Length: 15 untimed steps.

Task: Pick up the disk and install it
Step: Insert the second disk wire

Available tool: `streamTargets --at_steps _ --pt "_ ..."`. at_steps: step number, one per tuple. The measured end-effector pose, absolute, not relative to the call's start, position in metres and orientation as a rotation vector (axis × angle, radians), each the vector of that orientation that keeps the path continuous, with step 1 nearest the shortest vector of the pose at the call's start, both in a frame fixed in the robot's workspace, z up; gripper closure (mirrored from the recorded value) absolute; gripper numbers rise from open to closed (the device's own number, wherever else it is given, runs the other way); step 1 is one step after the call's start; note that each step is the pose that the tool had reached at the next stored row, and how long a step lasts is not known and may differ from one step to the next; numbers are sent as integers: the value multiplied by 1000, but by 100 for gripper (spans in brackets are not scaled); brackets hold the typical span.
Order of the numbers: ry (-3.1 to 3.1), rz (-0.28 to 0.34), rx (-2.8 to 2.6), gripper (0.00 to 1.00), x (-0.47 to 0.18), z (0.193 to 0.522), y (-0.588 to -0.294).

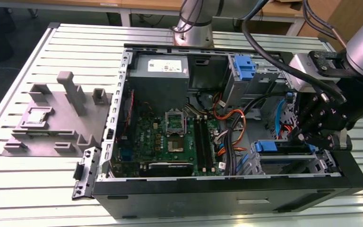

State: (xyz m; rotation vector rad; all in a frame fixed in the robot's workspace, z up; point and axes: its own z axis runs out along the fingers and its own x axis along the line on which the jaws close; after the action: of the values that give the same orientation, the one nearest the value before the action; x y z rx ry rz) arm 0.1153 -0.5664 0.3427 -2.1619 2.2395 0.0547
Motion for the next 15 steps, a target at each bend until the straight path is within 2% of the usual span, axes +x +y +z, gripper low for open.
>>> streamTargets --at_steps 15 --pt "2240 55 -2162 90 115 353 -562"
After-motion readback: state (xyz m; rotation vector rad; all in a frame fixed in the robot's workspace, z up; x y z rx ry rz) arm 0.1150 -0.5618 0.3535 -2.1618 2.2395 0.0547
